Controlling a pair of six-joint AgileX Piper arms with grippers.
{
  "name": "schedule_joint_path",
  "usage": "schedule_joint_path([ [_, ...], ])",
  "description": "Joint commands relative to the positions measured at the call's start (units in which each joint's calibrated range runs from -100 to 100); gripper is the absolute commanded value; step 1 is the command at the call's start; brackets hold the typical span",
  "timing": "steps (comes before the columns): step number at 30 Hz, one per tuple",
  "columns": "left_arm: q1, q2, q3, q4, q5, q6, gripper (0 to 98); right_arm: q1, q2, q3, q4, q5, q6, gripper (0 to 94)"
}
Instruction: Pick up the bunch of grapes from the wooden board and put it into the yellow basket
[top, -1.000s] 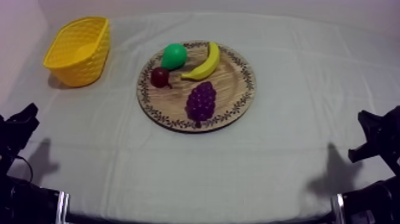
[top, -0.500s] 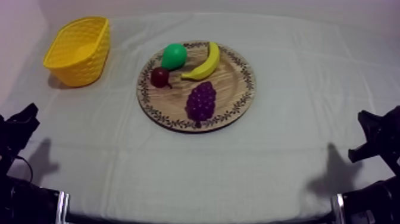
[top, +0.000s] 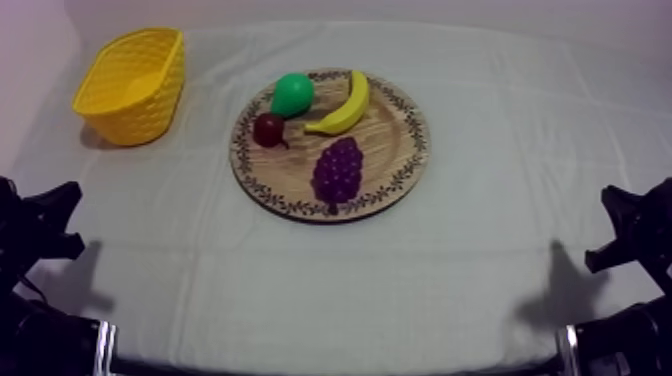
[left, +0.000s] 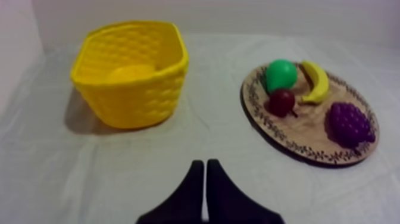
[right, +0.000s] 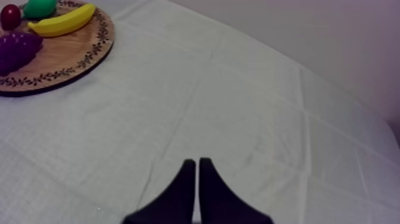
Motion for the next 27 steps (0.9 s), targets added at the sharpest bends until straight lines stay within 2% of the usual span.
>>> schedule_joint_path([
  [1, 0.64, 3.42, -1.18, 0.11, 0.32, 0.05, 0.1, 0.0, 0.0, 0.0, -0.01, -0.01, -0.01, 0.3],
  [4, 1.74, 10.57, -4.71, 1.36, 0.47, -0.54, 0.1, 0.0, 0.0, 0.0, -0.01, -0.01, -0.01, 0.3],
  [10, 2.95, 23.77, -16.51, 7.48, 3.87, -5.43, 0.0, 0.0, 0.0, 0.0, -0.01, -0.01, -0.01, 0.3],
  [12, 3.45, 28.27, -21.3, 8.57, 6.6, -5.6, 0.0, 0.0, 0.0, 0.0, -0.01, -0.01, -0.01, 0.3],
  [14, 3.8, 32.87, -26.52, 8.96, 10.44, -4.25, 0.0, 0.0, 0.0, 0.0, -0.01, -0.01, -0.01, 0.3],
  [20, 4.85, 46.34, -41.65, 9.16, 21.39, 3.81, 0.0, 0.0, 0.0, 0.0, -0.01, -0.01, -0.01, 0.3],
  [27, 7.82, 61.33, -56.87, 9.01, 30.86, 9.71, 0.0, 0.0, 0.0, 0.0, -0.01, -0.01, -0.01, 0.3],
])
